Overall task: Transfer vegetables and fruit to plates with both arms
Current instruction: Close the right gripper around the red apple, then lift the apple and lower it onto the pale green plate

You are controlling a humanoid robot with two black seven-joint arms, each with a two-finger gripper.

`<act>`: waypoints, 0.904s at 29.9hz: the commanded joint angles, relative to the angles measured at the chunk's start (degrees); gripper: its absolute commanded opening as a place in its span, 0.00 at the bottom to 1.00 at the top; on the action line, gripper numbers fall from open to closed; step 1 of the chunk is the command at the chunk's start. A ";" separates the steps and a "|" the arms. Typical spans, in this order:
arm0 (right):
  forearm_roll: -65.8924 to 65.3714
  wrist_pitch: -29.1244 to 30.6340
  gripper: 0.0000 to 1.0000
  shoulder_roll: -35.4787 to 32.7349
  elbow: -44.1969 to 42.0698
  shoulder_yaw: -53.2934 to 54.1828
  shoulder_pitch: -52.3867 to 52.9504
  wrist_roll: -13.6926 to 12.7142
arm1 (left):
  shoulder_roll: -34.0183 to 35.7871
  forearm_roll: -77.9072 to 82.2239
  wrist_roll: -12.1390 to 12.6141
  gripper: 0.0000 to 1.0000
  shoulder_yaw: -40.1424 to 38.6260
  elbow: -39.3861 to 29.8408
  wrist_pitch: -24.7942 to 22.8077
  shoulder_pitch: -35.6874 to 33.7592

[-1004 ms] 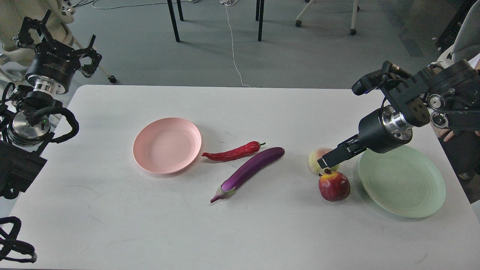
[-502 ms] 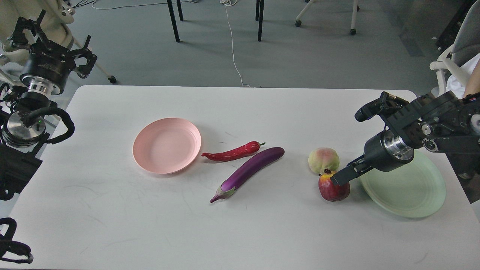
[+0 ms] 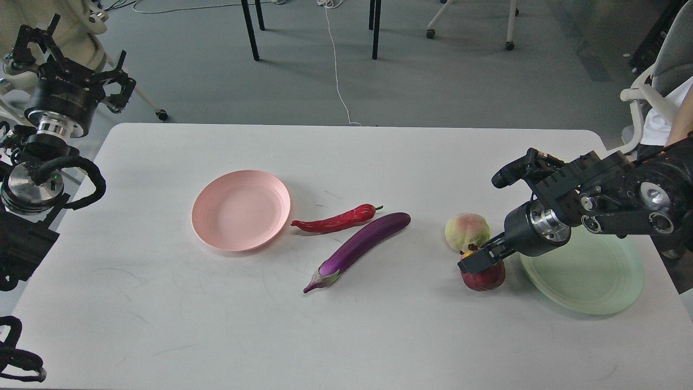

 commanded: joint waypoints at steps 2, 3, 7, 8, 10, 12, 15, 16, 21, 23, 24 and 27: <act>0.06 -0.03 0.93 0.82 -0.06 0.02 -1.07 0.01 | 0.00 0.00 -0.08 0.98 0.00 0.00 0.00 0.03; -0.03 -0.03 0.93 1.00 -0.06 0.02 -1.16 0.01 | 0.00 0.00 -0.08 0.98 0.00 0.00 0.00 0.03; 0.06 0.23 0.87 1.18 0.20 -0.16 -1.77 0.01 | 0.00 0.09 -0.08 0.98 0.00 0.17 0.00 0.03; 0.06 0.23 0.83 1.18 0.20 -0.16 -1.86 0.01 | 0.00 0.09 -0.16 0.98 0.00 0.17 0.00 0.03; 0.06 0.41 0.75 1.26 0.29 -0.07 -1.95 0.01 | 0.00 0.09 -0.60 0.98 0.00 0.17 0.00 0.11; 0.06 0.41 0.63 1.27 0.29 -0.07 -1.95 0.01 | 0.17 0.09 -1.04 0.98 0.00 0.17 0.00 0.11; 0.06 0.32 0.50 1.27 0.64 0.01 -0.99 0.01 | 0.61 0.09 -1.31 0.98 0.00 0.26 0.00 0.20; 0.23 0.32 0.49 1.18 0.90 0.19 -0.72 0.01 | 0.70 0.09 -1.31 0.98 0.00 0.26 0.00 0.20; 0.76 0.41 0.49 -1.80 5.73 1.94 6.56 0.01 | 0.70 0.09 -1.22 0.98 -0.09 0.17 0.00 0.20; 0.94 0.76 0.49 -4.35 8.71 2.65 10.34 0.01 | 0.70 0.09 -1.31 0.98 0.00 0.26 0.00 0.20; 0.85 0.76 0.49 -5.58 9.86 2.65 11.92 0.01 | 0.70 0.09 -1.31 0.98 0.00 0.18 0.00 0.20; -0.72 0.76 0.49 -9.01 10.31 1.78 13.78 -0.25 | 0.70 0.09 -1.31 0.98 0.00 0.17 0.00 0.20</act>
